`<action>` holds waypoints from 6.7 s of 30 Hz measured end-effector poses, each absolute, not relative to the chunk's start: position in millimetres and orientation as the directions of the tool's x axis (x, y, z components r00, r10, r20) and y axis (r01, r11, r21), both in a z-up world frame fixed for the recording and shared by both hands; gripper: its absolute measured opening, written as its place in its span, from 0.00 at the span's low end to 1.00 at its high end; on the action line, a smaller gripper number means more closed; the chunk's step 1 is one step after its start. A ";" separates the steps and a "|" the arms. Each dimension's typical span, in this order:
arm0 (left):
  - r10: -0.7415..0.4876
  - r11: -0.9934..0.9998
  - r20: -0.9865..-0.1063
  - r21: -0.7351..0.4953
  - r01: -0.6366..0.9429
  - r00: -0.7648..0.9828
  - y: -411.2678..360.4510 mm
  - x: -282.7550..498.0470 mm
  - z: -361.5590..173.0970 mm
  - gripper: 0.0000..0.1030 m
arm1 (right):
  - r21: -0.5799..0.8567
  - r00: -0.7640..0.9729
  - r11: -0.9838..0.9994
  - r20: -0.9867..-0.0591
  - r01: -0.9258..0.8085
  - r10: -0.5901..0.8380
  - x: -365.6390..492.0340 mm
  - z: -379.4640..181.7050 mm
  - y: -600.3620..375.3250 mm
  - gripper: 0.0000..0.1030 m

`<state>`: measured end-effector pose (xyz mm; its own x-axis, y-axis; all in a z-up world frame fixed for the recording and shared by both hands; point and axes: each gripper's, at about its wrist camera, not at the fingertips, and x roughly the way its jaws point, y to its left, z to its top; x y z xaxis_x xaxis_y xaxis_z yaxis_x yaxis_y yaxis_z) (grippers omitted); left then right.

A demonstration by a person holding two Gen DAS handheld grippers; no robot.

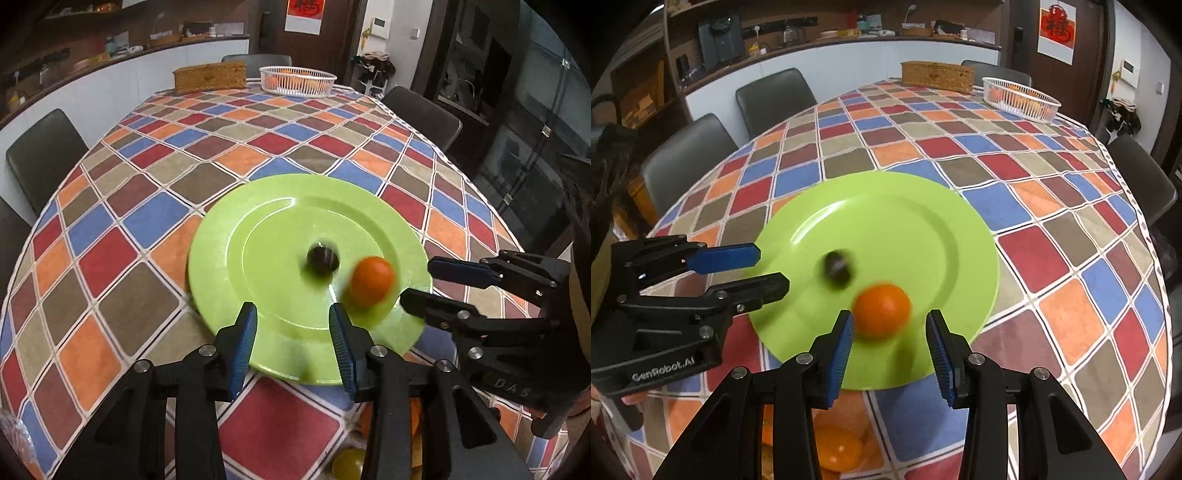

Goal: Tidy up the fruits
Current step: 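Carry plum and orange onto the green plate and open both tools, then withdraw both open tools from the plate back toward the fruit pile, then grasp a tan round fruit with the left tool while the right tool grasps a dark plum, then carry tan fruit and plum onto the green plate and open both tools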

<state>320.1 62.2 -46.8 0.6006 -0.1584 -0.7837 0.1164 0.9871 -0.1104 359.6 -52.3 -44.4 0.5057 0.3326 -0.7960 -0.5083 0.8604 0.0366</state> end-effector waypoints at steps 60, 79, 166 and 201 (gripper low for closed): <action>-0.140 0.988 -0.704 -0.052 0.147 0.697 -20.9 143.1 -59.9 0.47 | 0.020 0.646 0.918 -0.705 -0.395 0.293 180.0 -47.1 -140.0 0.54; -0.148 0.986 -0.756 -0.068 0.149 0.638 -29.1 169.5 -81.3 0.30 | 0.097 0.573 0.913 -0.750 -0.397 0.329 204.0 -75.4 -135.3 0.40; -0.235 0.971 -0.639 -0.126 0.201 0.733 56.3 296.4 14.7 0.25 | 0.092 0.613 0.874 -0.678 -0.476 0.405 340.2 23.4 -56.2 0.28; -0.149 0.987 -0.701 -0.059 0.151 0.697 62.9 314.0 -4.7 0.36 | 0.121 0.561 0.908 -0.751 -0.400 0.347 371.0 -13.5 -68.8 0.42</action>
